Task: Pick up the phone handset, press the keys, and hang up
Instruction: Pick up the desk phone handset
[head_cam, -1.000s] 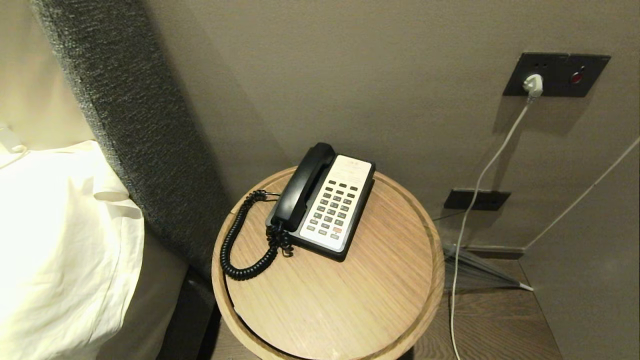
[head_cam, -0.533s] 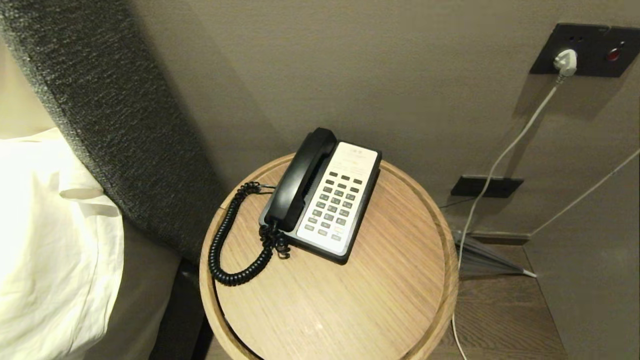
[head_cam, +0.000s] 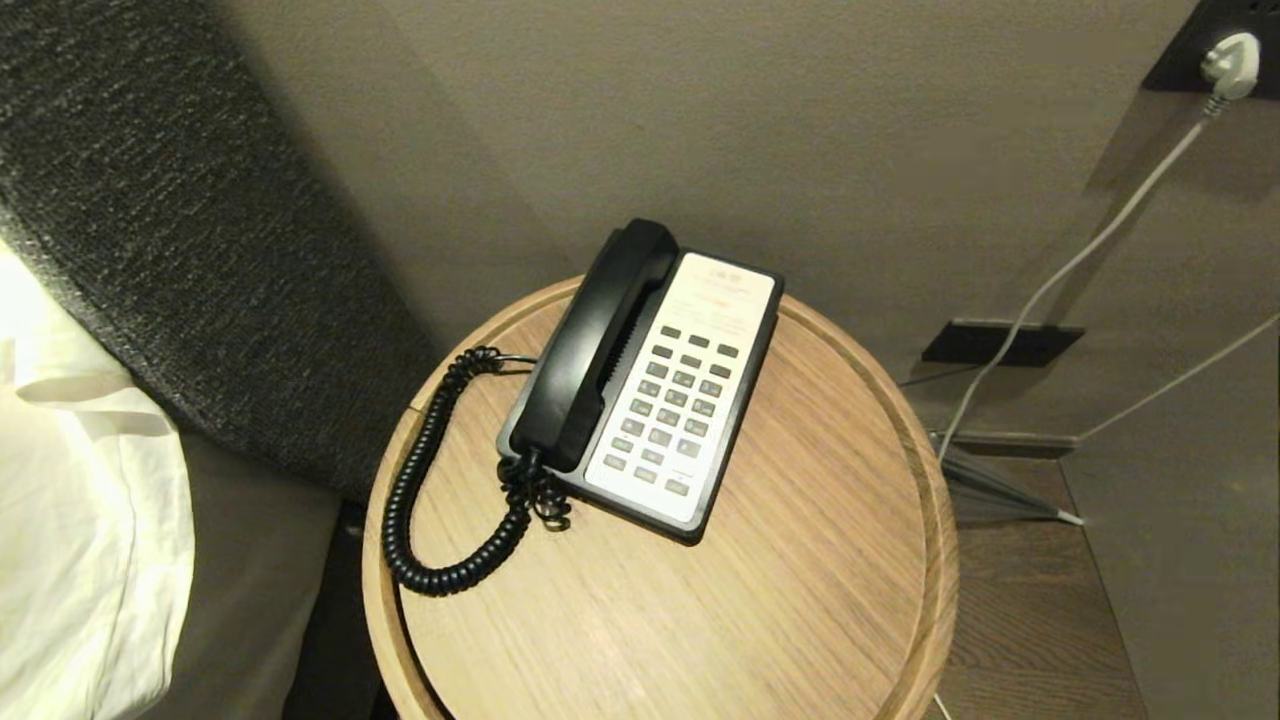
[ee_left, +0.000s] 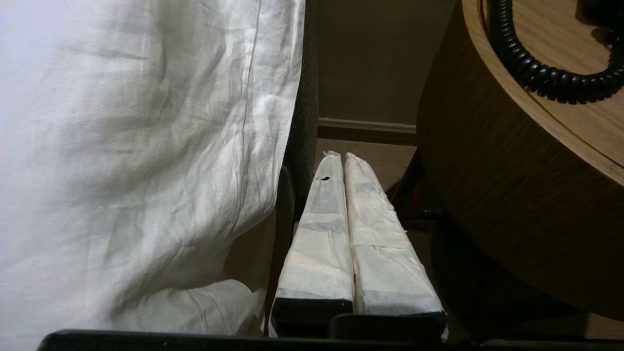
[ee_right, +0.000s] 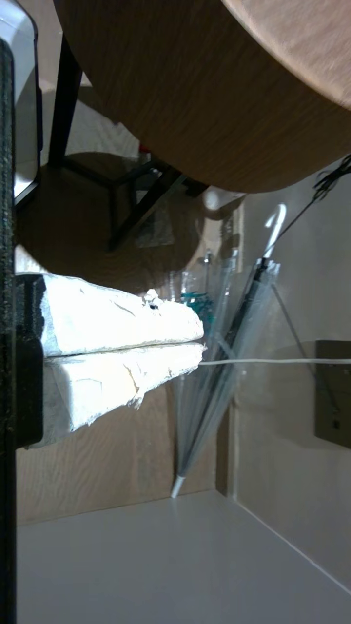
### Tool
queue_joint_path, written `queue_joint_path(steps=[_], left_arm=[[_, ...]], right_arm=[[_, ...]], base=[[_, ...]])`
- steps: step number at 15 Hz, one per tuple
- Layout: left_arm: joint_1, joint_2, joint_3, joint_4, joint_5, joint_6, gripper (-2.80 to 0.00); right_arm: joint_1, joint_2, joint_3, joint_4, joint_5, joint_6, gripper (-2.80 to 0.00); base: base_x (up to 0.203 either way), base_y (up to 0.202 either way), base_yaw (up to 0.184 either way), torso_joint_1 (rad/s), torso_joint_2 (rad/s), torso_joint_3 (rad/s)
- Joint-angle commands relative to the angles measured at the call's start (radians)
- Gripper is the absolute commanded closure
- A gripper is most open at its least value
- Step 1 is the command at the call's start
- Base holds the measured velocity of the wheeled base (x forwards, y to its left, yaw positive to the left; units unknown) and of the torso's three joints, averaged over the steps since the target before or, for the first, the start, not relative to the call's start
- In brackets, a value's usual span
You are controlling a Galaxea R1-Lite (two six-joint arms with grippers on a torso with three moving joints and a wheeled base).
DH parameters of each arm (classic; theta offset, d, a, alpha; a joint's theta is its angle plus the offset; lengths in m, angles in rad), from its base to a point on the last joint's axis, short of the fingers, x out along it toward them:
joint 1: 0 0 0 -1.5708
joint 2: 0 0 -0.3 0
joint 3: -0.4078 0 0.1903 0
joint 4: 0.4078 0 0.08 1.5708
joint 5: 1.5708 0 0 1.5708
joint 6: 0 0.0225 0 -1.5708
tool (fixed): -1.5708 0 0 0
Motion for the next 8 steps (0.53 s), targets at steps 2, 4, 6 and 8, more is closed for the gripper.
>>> queue_joint_path(steps=[2,4,6,8], left_arm=[[0.000,0.001,0.040,0.000,0.000,0.005,0.00],[0.000,0.001,0.040,0.000,0.000,0.008,0.00],[0.000,0.001,0.040,0.003,-0.001,0.003,0.00],[0.000,0.001,0.039,0.008,0.000,0.011,0.00]], right_arm=[[0.000,0.000,0.021,-0.001,0.000,0.000,0.00],[0.000,0.000,0.021,-0.001,0.000,0.000,0.00],[0.000,0.000,0.021,-0.001,0.000,0.000,0.00],[0.000,0.000,0.021,-0.001,0.000,0.000,0.00]], base=[[0.000,0.000,0.000,0.006,0.00,-0.107],[0.000,0.000,0.000,0.002,0.00,-0.034],[0.000,0.000,0.000,0.000,0.00,0.000],[0.000,0.000,0.000,0.000,0.00,0.000]])
